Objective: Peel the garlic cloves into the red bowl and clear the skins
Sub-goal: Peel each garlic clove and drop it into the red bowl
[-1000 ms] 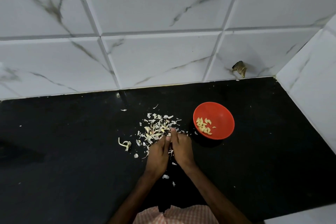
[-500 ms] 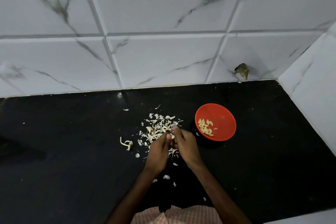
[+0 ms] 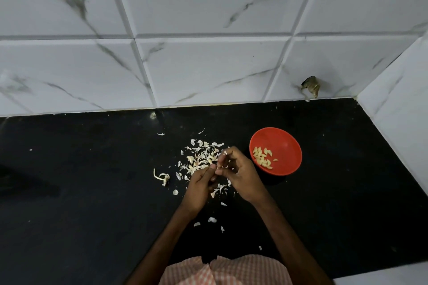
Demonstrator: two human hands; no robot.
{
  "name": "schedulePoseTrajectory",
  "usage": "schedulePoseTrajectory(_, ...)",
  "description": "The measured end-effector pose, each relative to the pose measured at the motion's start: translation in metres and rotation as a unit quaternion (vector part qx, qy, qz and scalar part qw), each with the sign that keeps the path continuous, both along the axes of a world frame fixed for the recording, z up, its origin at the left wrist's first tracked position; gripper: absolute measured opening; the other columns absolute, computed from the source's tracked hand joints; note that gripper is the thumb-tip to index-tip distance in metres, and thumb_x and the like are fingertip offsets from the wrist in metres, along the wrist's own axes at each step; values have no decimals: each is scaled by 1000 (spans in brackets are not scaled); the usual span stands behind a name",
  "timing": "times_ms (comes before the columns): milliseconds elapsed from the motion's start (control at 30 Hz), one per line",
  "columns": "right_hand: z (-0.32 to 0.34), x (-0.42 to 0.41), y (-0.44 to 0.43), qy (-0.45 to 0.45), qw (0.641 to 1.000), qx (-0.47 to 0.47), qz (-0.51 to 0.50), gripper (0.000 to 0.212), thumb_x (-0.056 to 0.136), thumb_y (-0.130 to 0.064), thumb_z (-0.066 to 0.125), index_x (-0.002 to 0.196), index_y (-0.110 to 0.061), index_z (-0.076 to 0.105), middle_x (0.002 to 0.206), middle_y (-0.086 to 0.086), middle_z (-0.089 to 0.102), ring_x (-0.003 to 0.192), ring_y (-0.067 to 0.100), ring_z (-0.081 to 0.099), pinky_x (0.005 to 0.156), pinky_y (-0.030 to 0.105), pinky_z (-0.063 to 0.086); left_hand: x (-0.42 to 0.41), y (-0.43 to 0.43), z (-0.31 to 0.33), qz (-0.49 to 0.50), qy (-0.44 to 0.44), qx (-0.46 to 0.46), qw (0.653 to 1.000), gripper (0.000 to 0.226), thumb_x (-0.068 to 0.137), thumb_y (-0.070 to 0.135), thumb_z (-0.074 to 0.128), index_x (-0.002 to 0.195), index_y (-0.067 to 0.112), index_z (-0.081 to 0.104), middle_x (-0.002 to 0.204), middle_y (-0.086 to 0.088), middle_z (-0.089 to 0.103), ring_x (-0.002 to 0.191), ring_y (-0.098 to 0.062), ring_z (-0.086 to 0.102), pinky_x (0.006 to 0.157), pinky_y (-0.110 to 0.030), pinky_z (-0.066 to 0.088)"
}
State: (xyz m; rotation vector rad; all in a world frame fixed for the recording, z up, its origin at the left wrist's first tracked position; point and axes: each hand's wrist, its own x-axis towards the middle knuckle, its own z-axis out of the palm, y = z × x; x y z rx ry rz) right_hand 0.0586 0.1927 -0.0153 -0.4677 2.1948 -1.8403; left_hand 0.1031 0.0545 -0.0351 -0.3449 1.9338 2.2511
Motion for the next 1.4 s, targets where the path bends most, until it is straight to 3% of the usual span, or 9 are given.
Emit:
schedulePoseTrajectory(133,3,-5,3,-24,998,36,44,37,85,-1,73,96,-30,54,90,-9,63,91,10,62,86,33,53,1,-9,2,-44,-78,47,995,45,104,34,45,60,26,41,55,8,27,46,-5,20,41,-18,18)
schedulePoseTrajectory(267,7,-9,4,-37,994,57,87,30,89,3,69,97,-23,54,87,-12,63,90,2,63,82,21,51,0,-16,3,-77,-99,77,989,37,98,41,50,65,26,42,58,7,24,50,-7,15,44,-19,14)
schedulePoseTrajectory(400,7,-7,0,-8,997,54,52,28,89,3,68,99,-21,56,85,-12,65,87,4,66,80,22,51,-1,-18,8,-77,-118,95,985,36,93,48,52,65,27,44,57,9,23,49,-6,14,45,-20,11)
schedulePoseTrajectory(567,7,-7,2,67,996,63,-13,52,77,-9,83,106,-36,49,90,-8,67,83,13,61,77,22,47,-5,-20,15,-95,-97,40,990,47,105,40,43,59,28,44,54,10,27,46,-5,19,41,-17,19)
schedulePoseTrajectory(767,11,-8,2,88,992,91,16,53,78,-2,79,97,-40,47,84,-10,63,74,12,54,74,18,46,-8,-23,22,-120,-69,-36,990,51,108,34,39,58,27,40,52,10,29,45,-8,20,42,-21,18)
schedulePoseTrajectory(967,11,-4,-2,80,991,101,48,34,88,16,60,99,-16,53,90,-8,57,90,9,64,79,24,58,-8,-20,26,-105,-73,-53,990,49,109,32,37,60,25,40,51,9,29,43,-5,20,39,-18,18)
schedulePoseTrajectory(1100,13,-4,-4,111,990,91,-6,33,87,12,65,109,-12,55,94,-6,59,83,-5,60,73,10,49,-7,-16,30,-76,-75,-32,994,46,109,34,38,64,23,39,52,10,28,44,-5,19,40,-18,17)
schedulePoseTrajectory(1267,13,-6,-4,143,984,90,-60,59,83,-5,78,116,-43,48,102,-10,63,88,11,60,79,16,46,-10,-7,35,-22,-6,-84,996,46,110,23,37,69,6,51,54,11,36,47,-3,30,47,-17,27)
schedulePoseTrajectory(1400,13,-8,-6,140,984,93,-57,51,84,-3,76,110,-40,51,93,-10,65,82,16,62,74,26,52,-9,-6,35,-5,28,-163,986,52,110,27,36,81,-12,55,63,-3,39,58,-13,34,56,-30,30)
